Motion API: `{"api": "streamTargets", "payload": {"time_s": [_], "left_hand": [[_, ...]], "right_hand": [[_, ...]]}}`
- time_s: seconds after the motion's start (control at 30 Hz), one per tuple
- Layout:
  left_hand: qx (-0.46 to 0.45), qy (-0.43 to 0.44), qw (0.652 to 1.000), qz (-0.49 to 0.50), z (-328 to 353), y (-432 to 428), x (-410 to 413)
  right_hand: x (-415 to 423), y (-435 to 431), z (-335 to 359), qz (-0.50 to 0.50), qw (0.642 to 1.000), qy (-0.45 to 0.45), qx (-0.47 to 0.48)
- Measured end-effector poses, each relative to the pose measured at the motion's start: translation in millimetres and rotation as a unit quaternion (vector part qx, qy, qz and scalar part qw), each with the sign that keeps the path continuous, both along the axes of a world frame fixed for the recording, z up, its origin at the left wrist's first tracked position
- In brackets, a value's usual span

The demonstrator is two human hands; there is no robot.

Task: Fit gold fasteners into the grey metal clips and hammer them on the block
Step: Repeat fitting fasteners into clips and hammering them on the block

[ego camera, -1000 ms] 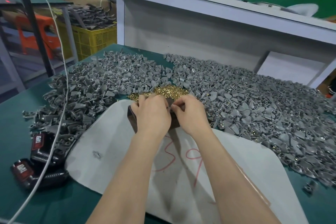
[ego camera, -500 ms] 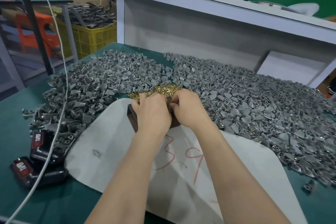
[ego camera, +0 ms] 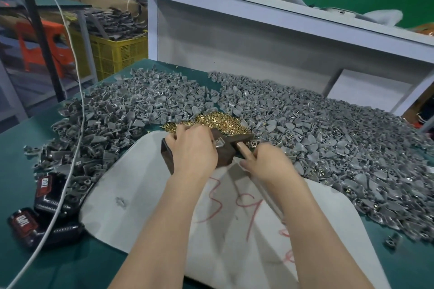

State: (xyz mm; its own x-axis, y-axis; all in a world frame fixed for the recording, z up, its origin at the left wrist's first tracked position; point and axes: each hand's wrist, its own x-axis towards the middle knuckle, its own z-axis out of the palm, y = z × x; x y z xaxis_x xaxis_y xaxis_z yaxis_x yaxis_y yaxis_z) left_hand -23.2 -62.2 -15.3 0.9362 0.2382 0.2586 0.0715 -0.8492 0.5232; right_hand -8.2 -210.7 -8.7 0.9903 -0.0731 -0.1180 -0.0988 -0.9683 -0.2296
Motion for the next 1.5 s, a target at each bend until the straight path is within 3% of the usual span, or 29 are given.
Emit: {"api": "streamTargets", "payload": {"time_s": [0.17, 0.37, 0.47, 0.57, 0.73, 0.9, 1.03, 1.1, 1.17, 1.2, 1.33, 1.43, 1.5], "left_hand": [[0.009, 0.006, 1.0, -0.004, 1.0, 0.1, -0.3], [0.027, 0.003, 1.0, -0.002, -1.3, 0.6, 0.7], [0.024, -0.001, 1.0, 0.003, -1.5, 0.6, 1.9], [0.03, 0.004, 1.0, 0.002, -2.1, 0.4, 3.7], [0.017, -0.009, 1.0, -0.001, -1.7, 0.6, 3.1], [0.023, 0.008, 1.0, 0.004, -0.9, 0.2, 4.7], [0.022, -0.002, 1.0, 0.001, -0.2, -0.6, 2.3], [0.025, 0.004, 1.0, 0.004, -1.0, 0.1, 1.7], [0.023, 0.0, 1.0, 0.003, -1.3, -0.3, 3.7], [0.021, 0.001, 1.0, 0.004, -1.7, -0.4, 4.4], [0.027, 0.001, 1.0, 0.0, -1.3, -1.3, 3.0], [0.03, -0.003, 1.0, 0.005, -2.3, -0.8, 4.0], [0.025, -0.003, 1.0, 0.009, -2.8, -1.2, 4.8]], "right_hand": [[0.8, 1.1, -7.0, -0.001, 0.997, -0.008, 0.071], [-7.3, -14.4, 18.4, -0.014, 0.972, -0.124, 0.197], [-17.4, -9.7, 26.1, 0.022, 0.959, -0.239, 0.151], [-34.3, -0.3, 35.3, 0.031, 0.918, -0.368, 0.146], [-42.9, 13.1, 28.1, 0.102, 0.967, -0.226, 0.055], [-44.2, 10.4, 34.0, 0.088, 0.915, -0.375, 0.12], [-44.6, 11.9, 23.6, 0.112, 0.966, -0.233, 0.033], [-40.5, 6.8, 27.1, 0.09, 0.952, -0.29, 0.04], [-43.0, 6.4, 26.4, 0.064, 0.916, -0.377, 0.123], [-43.7, 8.4, 24.8, 0.065, 0.91, -0.384, 0.14], [-45.9, 11.1, 15.8, 0.105, 0.96, -0.253, 0.052], [-42.6, 6.8, 23.2, 0.078, 0.921, -0.362, 0.117], [-42.9, 10.0, 23.8, 0.088, 0.914, -0.373, 0.13]]}}
